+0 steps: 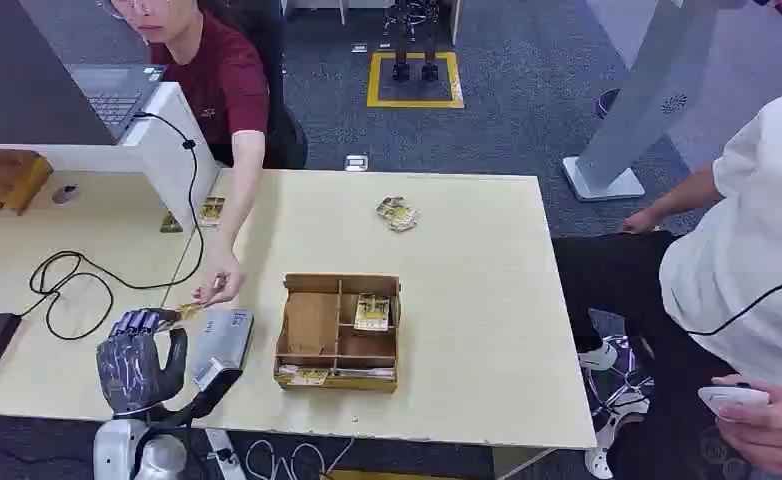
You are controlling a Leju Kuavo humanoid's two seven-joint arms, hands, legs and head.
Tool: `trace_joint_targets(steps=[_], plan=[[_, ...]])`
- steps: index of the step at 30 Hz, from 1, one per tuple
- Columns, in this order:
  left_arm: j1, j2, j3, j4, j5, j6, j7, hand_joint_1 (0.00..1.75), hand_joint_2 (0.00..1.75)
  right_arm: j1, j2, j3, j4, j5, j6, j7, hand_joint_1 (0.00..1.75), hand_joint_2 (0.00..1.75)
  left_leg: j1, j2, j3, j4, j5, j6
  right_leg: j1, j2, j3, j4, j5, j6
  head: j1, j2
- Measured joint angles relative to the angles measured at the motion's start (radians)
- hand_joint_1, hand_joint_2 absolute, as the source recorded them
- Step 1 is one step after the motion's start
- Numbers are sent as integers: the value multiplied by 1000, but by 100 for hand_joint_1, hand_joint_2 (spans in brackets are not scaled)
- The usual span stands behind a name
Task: Pass the card to the sensor for recognition and then transmit it.
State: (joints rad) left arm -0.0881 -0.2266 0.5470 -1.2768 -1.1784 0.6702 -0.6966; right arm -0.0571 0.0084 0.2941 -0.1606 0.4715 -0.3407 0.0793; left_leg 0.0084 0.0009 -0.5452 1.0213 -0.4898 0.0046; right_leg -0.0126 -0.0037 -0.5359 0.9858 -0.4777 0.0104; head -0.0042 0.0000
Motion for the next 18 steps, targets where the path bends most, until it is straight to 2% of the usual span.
trace_joint_targets(steps=[10, 13, 16, 18], plan=[[12, 8, -24, 5, 10, 0, 0, 175, 175, 0, 0, 0, 0, 5, -4, 0, 0, 175, 0, 0, 0, 0, 0, 0, 0, 0, 0, 0, 0, 0, 0, 0], [16, 15, -40, 13, 45, 0, 3, 175, 175, 0, 0, 0, 0, 5, -4, 0, 0, 175, 0, 0, 0, 0, 0, 0, 0, 0, 0, 0, 0, 0, 0, 0], [17, 34, -83, 42, 141, 0, 57, 175, 175, 0, 0, -2, 0, 5, -5, 0, 0, 175, 0, 0, 0, 0, 0, 0, 0, 0, 0, 0, 0, 0, 0, 0], [18, 61, -150, 65, 250, -19, 154, 175, 175, 0, 0, -4, 0, 2, -6, 0, 0, 175, 0, 0, 0, 0, 0, 0, 0, 0, -1, 0, 0, 0, 0, 0]])
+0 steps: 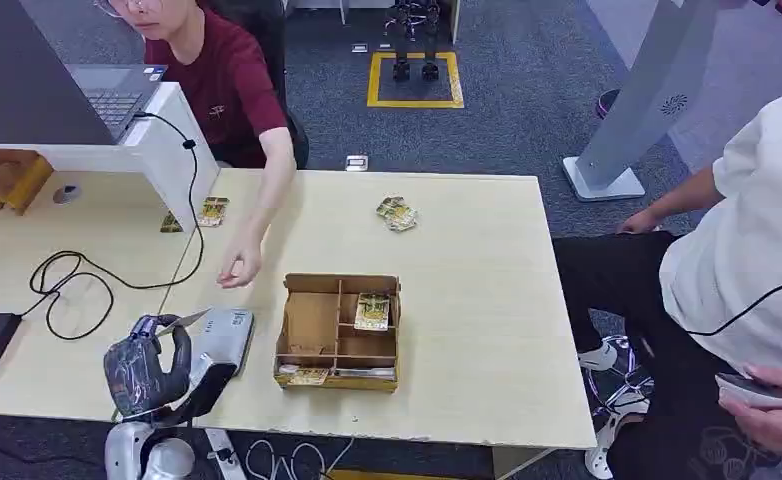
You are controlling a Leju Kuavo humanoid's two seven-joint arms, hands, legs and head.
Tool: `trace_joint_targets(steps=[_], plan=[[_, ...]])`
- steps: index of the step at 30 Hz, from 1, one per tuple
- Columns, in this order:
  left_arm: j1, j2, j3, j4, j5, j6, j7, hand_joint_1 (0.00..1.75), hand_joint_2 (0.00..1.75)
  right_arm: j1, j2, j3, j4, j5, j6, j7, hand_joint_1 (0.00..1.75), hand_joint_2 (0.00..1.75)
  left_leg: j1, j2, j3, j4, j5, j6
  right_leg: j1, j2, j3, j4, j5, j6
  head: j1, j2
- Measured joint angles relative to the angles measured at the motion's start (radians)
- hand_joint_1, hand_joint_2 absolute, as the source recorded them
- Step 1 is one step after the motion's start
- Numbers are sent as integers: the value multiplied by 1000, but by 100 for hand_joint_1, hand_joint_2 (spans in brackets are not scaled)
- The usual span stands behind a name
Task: Pass the card to the sensor for recognition and then transmit it.
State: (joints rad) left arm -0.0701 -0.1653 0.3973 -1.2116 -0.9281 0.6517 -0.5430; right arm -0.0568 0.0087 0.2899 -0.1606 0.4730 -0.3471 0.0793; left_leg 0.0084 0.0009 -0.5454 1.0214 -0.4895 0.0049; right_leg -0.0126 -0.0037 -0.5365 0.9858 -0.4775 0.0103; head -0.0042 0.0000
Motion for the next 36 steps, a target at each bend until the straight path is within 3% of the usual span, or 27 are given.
trace_joint_targets(steps=[5, 9, 16, 24, 29, 36], plan=[[10, 52, -137, 11, 222, -185, 117, 175, 175, 0, 0, -16, 0, -9, -3, 6, 0, 175, 0, 0, -1, 0, 0, 0, 0, 0, 0, 0, 0, 0, 0, 0], [27, 81, -206, 4, 305, -250, 152, 175, 175, 4, 0, -24, 0, -14, -3, 6, 0, 175, 0, 0, -1, 0, 0, 0, 0, 0, 0, 0, 0, 0, 0, 0], [56, 117, -259, -39, 363, -345, 231, 175, 175, 6, 0, -40, 0, -14, -5, 6, 0, 175, 0, 0, -2, 0, 0, 0, 0, 0, -1, 0, 0, 0, 0, 0], [69, 129, -296, -75, 309, -324, 333, 175, 175, 7, 0, -43, 0, -13, -5, 7, 0, 175, 0, 0, -2, 0, 0, 0, 0, 0, -1, 0, 0, 0, 0, 0], [57, 136, -297, -71, 267, -270, 363, 175, 175, 7, 0, -43, 0, -5, -5, 7, 0, 175, 0, 0, -2, 0, 0, 0, 0, 0, -2, 0, 0, 0, 0, 0], [36, 142, -297, -50, 273, -253, 375, 175, 175, 6, 3, -43, 0, 4, -5, 7, 0, 175, 0, 0, -2, 0, 0, 0, 0, 0, -2, 0, 0, 0, 0, 0]])
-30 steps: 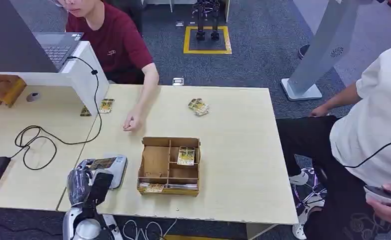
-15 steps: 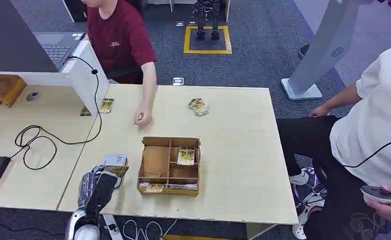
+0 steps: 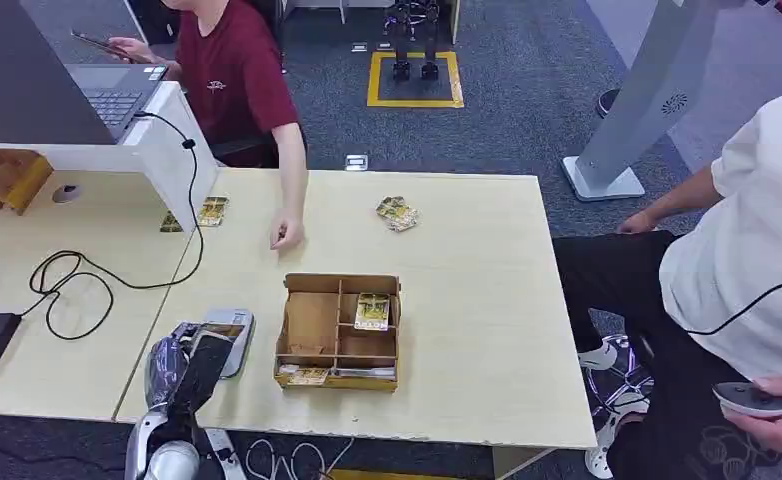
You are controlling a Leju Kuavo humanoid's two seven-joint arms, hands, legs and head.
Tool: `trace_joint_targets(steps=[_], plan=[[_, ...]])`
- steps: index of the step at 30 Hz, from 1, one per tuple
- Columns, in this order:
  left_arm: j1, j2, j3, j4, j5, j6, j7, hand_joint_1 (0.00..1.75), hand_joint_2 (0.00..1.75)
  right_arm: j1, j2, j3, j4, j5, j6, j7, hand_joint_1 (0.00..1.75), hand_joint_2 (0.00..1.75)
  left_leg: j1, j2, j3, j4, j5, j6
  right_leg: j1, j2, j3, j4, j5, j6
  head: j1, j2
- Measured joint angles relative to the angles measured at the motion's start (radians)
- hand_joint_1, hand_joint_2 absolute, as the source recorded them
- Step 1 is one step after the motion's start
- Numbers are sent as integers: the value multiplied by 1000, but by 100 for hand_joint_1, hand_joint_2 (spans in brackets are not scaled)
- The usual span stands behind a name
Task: Pass the card to the sensor for recognition and then transmit it.
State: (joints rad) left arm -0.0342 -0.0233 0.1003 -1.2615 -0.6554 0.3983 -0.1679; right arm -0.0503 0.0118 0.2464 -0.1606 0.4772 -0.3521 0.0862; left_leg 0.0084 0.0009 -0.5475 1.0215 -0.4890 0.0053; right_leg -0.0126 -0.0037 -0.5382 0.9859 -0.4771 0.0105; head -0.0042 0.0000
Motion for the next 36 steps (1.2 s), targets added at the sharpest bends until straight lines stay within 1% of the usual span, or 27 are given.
trace_joint_targets(steps=[3, 7, 16, 17, 21, 26, 36], plan=[[-4, 1, 0, 4, 5, -1, 0, 175, 175, 0, 0, 0, 0, 1, 0, 0, 0, 175, 0, 0, 0, 0, 0, 0, 0, 0, 0, 0, 0, 0, 0, 0], [-6, 1, 0, 7, -15, 0, 2, 175, 175, 0, 1, 0, 0, 2, 0, 0, 0, 175, 0, 0, 0, 0, 0, 0, 0, 0, 0, 0, 0, 0, 0, 0], [-21, 1, 0, 40, -93, 34, 31, 175, 175, 0, 2, 0, 0, 16, 2, 0, 0, 175, 0, 0, 0, 0, 0, 0, 0, 0, 0, 0, 1, 1, 0, 0], [-24, 1, 0, 48, -110, 46, 35, 175, 175, 0, 2, 0, 0, 18, 2, 0, 0, 175, 0, 0, 0, 0, 1, 0, 0, 0, 0, 0, 1, 1, 0, 0], [-43, 0, 0, 94, -185, 108, 72, 175, 175, 0, 3, 0, -1, 21, 2, 0, 0, 175, 0, 0, 0, 0, 1, 0, 0, 0, 0, 0, 1, 0, 0, 0], [-74, 1, 0, 175, -264, 177, 98, 175, 175, -1, 5, 0, -2, 37, 1, 0, 0, 175, 0, 0, 0, 0, 2, 0, 0, 0, 0, 0, 2, 1, 0, 0], [-129, 5, 3, 292, -301, 191, 103, 175, 175, -2, 9, 0, -2, 44, 1, -1, 0, 175, 0, -1, 0, 0, 3, 0, 0, -2, 2, 0, 3, 0, 0, 0]])
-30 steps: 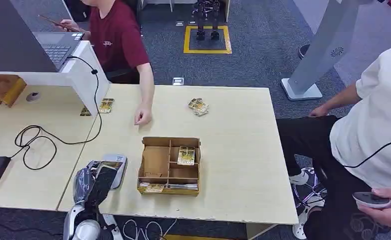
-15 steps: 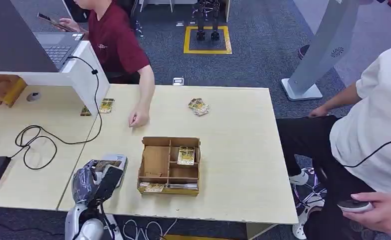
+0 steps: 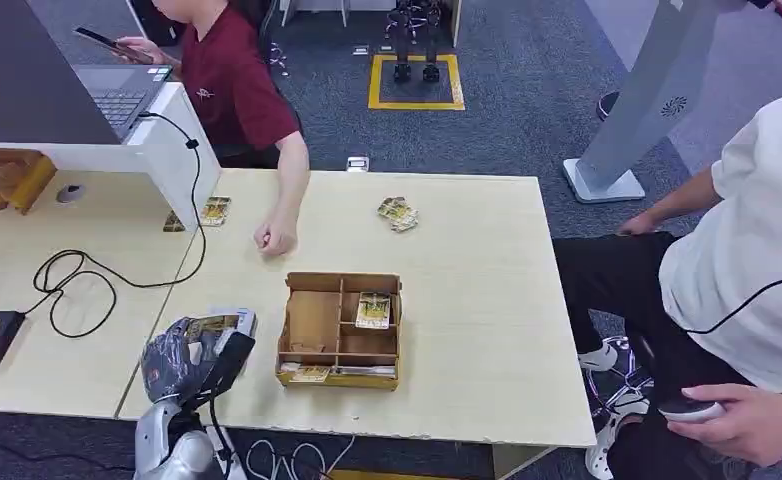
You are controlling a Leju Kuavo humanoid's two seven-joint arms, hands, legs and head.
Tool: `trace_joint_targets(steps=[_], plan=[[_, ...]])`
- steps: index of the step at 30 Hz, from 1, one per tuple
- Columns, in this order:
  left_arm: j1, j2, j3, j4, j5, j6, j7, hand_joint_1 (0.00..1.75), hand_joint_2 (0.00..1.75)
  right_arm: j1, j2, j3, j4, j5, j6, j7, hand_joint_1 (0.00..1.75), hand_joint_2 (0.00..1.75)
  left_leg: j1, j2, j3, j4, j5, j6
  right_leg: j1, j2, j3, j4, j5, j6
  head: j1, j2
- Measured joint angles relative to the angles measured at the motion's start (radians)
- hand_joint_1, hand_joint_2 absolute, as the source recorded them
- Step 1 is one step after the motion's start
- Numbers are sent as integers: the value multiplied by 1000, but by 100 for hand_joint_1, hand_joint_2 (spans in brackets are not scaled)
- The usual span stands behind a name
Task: Pass the card to the sensor for recognition and then transmit it.
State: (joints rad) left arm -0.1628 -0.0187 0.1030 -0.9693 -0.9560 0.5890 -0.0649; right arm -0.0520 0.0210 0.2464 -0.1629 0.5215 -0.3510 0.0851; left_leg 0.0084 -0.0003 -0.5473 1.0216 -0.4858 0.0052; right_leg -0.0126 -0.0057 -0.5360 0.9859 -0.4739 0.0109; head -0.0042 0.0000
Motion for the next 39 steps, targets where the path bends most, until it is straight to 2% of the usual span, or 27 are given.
trace_joint_targets(steps=[5, 28, 30, 32, 35, 39], plan=[[-20, -1, 2, 52, -47, 29, 11, 175, 175, 0, 1, 0, 0, 11, 0, 0, 0, 175, 0, 0, 0, 0, 1, 0, 0, 0, 0, 0, 1, 0, 0, 0], [-85, -6, 24, 214, -146, 64, 45, 175, 175, -1, 5, 0, 0, 34, -5, -17, 0, 175, 0, -3, 2, 0, 2, 0, 0, -3, 3, 0, 1, 0, 0, 0], [-89, -6, 30, 220, -132, 63, 27, 175, 175, -1, 6, 0, 0, 41, -6, -18, 0, 175, 0, -3, 3, 0, 3, -1, 0, -3, 4, 0, 2, 0, 0, 0], [-89, -12, 43, 221, -89, 54, -20, 175, 175, -1, 7, 0, -1, 45, -6, -18, 0, 175, 0, -3, 3, 0, 3, -2, 0, -3, 3, 0, 2, 0, 0, 0], [-84, -20, 52, 213, -9, 15, -81, 175, 175, -1, 7, -3, -1, 46, -5, -19, 0, 175, 0, -3, 3, 0, 4, -2, 0, -3, 3, 1, 3, -1, 0, 0], [-60, -32, 59, 141, 101, -54, -140, 175, 175, -1, 7, -11, 0, 47, -5, -20, 0, 175, 0, -3, 2, 0, 5, -1, 0, -3, 3, 1, 3, -1, 0, 0]])
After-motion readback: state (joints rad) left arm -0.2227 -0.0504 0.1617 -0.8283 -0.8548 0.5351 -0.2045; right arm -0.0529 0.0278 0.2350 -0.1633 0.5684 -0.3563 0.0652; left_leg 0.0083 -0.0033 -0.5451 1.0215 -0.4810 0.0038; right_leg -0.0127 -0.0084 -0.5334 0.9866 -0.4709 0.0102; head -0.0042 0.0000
